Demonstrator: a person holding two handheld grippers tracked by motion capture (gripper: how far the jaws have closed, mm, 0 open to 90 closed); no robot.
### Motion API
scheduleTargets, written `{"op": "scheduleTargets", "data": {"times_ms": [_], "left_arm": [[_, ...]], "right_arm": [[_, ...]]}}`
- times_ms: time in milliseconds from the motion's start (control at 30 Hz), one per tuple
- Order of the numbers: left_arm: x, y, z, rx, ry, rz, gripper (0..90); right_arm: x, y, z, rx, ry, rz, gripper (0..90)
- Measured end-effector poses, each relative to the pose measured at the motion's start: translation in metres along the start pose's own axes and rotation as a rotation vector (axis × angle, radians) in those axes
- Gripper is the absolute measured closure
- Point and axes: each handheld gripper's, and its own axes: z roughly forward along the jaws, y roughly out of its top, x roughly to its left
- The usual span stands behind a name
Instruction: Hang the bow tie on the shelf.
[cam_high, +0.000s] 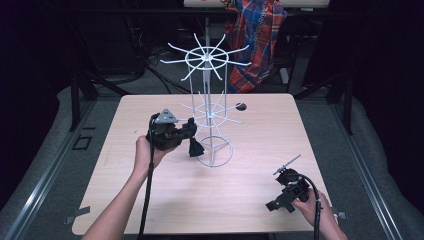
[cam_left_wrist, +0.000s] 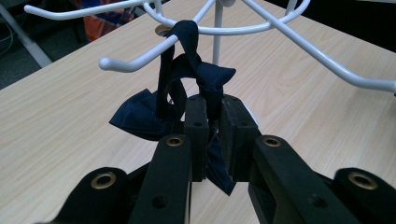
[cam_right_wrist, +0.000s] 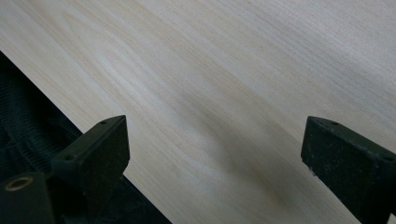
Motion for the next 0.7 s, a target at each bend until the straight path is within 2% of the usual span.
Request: {"op": "scheduleTargets", "data": {"times_ms": [200, 700], "left_arm": [[0.0003, -0.0013, 0.0001, -0.011, 0.002, -0.009, 77.4], [0.0044, -0.005, -0.0085, -0.001, 0.004, -0.024, 62.5]], "right_arm": [[-0.0001, -0.0001, -0.0001, -0.001, 0.001, 0.0, 7.5], [-0.0002, -0.0003, -0.0002, -0.006, 0.007, 0.005, 7.5]]}}
